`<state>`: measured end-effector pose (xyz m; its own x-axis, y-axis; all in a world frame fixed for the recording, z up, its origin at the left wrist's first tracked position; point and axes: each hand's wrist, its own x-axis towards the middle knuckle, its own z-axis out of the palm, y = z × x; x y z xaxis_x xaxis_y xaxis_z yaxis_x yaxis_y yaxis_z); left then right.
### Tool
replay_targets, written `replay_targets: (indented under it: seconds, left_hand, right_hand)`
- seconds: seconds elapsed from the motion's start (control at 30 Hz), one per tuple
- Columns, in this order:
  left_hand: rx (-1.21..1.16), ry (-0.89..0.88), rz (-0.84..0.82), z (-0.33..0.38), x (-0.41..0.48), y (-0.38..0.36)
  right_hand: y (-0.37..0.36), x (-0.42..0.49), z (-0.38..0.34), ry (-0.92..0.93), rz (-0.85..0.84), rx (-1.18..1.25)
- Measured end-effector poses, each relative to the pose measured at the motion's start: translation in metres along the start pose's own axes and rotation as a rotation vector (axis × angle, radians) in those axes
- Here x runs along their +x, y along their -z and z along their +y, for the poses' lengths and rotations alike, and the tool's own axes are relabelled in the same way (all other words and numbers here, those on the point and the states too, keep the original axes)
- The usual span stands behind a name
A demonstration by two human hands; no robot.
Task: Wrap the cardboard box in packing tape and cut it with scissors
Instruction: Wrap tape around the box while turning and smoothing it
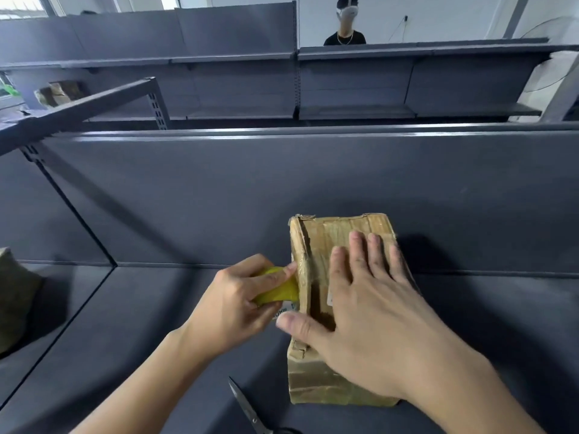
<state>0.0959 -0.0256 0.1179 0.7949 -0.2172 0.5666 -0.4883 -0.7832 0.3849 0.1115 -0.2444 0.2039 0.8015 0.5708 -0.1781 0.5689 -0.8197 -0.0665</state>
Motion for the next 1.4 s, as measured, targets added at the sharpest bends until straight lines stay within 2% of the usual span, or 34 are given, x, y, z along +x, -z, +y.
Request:
replay_targets:
  seconds: [0.27,0.43,0.53,0.63,0.73,0.8,0.87,1.17,1.4]
  left_hand:
    - [0.027,0.002,0.035,0.007,0.000,-0.004]
    - [-0.038,0.019,0.140,0.002,-0.004,-0.011]
    - [-0.112,0.110,0.268,-0.003,-0.013,-0.020]
    - [-0.286,0.243,0.384,0.001,-0.023,-0.034]
    - [-0.543,0.450,0.505,0.012,-0.028,-0.059]
    - [-0.742,0.550,0.512,0.021,-0.025,-0.076]
    - [-0.832,0.603,0.471,0.029,-0.016,-0.088]
    - [-0.680,0.370,0.373,0.048,0.030,-0.082]
    - [-0.602,0.268,0.322,0.067,0.063,-0.074]
  right_hand:
    - [-0.017,-0.004,-0.016,0.113,0.160,0.067]
    - [-0.014,-0.005,-0.007,0.160,0.084,0.069]
    - [-0.013,-0.006,0.003,0.196,0.075,0.084]
    - [-0.013,-0.009,0.015,0.209,0.079,0.122]
    - [-0.011,-0.015,0.031,0.188,0.117,0.161]
    - [-0.008,-0.021,0.047,0.171,0.136,0.206]
    - [-0.007,-0.027,0.063,0.176,0.166,0.277]
    - [-0.021,-0.042,0.120,0.244,0.374,0.713]
    - [-0.041,-0.041,0.146,0.213,0.452,0.919]
